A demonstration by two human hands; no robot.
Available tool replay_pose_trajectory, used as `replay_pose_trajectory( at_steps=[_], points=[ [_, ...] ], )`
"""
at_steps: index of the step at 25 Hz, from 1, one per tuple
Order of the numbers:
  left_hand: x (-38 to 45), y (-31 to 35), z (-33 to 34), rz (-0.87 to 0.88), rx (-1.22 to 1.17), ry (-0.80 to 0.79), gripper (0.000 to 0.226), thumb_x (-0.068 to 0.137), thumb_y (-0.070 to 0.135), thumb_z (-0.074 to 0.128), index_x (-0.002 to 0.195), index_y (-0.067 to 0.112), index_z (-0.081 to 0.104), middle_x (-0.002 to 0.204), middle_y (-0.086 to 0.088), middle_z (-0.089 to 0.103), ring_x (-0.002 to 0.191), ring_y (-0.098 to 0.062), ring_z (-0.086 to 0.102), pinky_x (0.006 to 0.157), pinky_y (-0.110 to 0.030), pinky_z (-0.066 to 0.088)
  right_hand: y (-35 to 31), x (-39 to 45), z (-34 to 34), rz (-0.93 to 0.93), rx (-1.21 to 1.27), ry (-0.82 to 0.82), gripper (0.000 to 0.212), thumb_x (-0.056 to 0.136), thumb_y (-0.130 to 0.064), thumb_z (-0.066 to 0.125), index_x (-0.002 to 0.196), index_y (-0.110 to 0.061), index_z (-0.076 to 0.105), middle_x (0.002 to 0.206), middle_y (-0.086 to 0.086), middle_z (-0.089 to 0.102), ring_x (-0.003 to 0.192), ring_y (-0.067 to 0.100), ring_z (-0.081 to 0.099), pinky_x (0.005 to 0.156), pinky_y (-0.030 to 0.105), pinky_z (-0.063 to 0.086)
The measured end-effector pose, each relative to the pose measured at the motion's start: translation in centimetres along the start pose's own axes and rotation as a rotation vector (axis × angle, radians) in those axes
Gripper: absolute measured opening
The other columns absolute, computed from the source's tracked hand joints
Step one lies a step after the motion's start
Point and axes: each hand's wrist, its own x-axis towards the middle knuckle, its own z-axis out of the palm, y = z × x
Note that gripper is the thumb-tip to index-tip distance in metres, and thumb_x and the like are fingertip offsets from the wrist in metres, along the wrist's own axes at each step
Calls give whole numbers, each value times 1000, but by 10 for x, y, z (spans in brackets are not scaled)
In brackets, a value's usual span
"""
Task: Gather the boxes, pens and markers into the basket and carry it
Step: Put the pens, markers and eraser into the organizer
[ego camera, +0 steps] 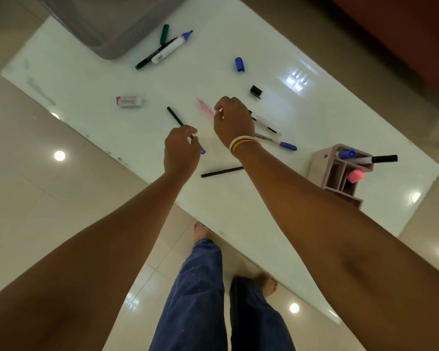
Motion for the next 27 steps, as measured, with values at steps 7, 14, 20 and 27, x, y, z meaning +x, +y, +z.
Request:
replay_pose_trajectory(
  at_steps=[7,14,20,27],
  points=[
    [69,-48,-60,-147,112,101,32,89,-1,50,118,10,57,121,-11,58,112,-22,57,94,-27,47,-87,35,61,-259,23,-67,23,94,-17,52,116,-13,59,115,6,61,107,22,58,88,33,51],
    [80,-71,-61,-254,59,95,30,84,-4,47,114,1,50,119,-16,50,98,-24,52,74,-21,36,-126,66,109,-400,-186,-204,34,91,-23,62,124,-15,57,126,6,52,116,22,51,89,34,51],
    [37,-54,-46,-193,178,36,43,85,2,53,127,11,47,131,-7,43,118,-23,50,84,-28,45,-83,36,71,-153,145,-60,22,86,-16,66,106,-9,65,106,7,69,99,22,65,82,31,56],
    [-52,22,31,237,442,-133,41,95,22,51,135,15,45,148,-8,41,139,-23,37,113,-48,28,30,-69,-28,122,574,379,20,83,-14,67,102,-9,68,95,2,70,76,6,61,72,15,54]
  ],
)
